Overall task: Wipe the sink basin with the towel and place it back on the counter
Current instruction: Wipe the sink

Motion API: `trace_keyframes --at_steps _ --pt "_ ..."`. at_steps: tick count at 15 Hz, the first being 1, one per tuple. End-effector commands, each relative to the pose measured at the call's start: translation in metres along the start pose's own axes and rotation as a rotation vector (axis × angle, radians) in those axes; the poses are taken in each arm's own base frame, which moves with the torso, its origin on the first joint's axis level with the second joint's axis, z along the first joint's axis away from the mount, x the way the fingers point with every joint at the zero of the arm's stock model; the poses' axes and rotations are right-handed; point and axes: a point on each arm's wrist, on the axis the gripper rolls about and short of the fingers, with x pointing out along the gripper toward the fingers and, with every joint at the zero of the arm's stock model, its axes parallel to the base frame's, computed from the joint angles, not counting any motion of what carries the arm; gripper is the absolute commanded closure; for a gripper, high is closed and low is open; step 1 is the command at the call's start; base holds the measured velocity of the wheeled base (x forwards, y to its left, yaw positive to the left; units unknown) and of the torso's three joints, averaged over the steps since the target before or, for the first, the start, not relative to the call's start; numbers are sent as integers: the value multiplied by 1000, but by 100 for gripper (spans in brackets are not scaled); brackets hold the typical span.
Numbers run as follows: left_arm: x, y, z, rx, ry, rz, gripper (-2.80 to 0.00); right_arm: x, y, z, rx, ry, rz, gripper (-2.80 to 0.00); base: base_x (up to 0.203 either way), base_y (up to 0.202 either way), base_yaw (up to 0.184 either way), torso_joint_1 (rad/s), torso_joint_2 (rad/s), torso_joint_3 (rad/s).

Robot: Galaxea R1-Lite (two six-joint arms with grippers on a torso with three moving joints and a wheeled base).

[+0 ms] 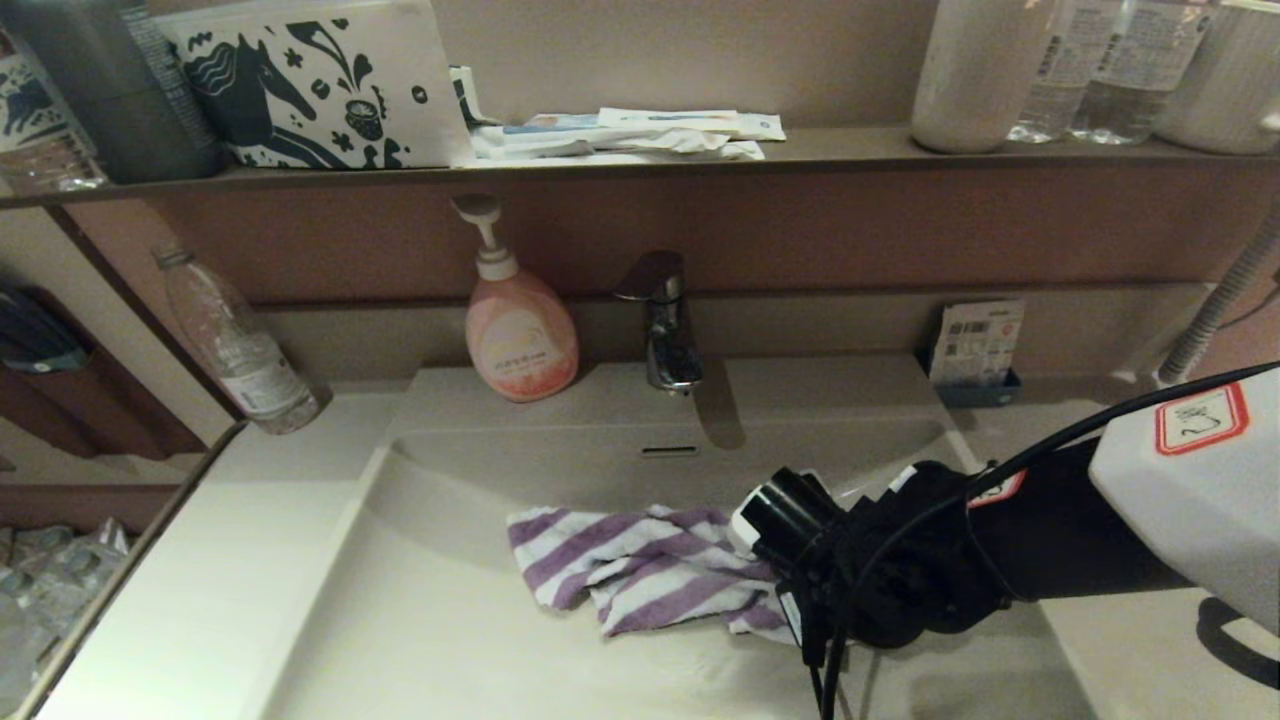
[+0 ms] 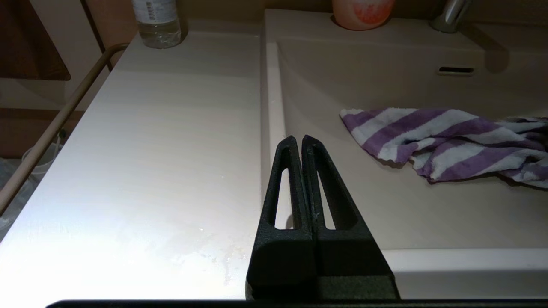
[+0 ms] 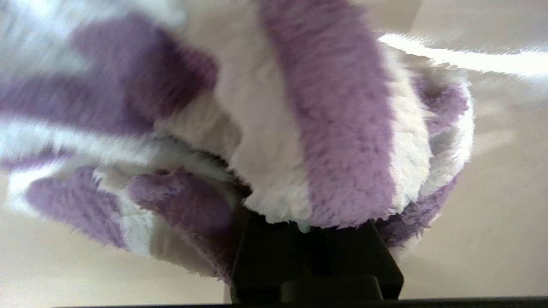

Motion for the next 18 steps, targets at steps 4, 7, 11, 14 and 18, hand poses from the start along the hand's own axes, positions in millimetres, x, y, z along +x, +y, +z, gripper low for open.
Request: trace_keyframes --at_steps 4,7,11,14,18 --pt "0 0 0 -1 0 0 0 11 54 -1 -103 75 137 0 0 0 0 0 0 0" --pt "0 0 0 -1 0 0 0 6 100 5 -121 36 236 0 0 0 0 0 0 0" --pt "0 0 0 -1 0 0 0 1 150 18 -119 -26 359 0 0 0 0 0 0 0" --pt "0 0 0 -1 0 0 0 -8 179 25 -128 -94 423 0 0 0 0 0 0 0" --pt "0 0 0 -1 0 0 0 -8 207 39 -98 -227 533 0 0 0 0 0 0 0"
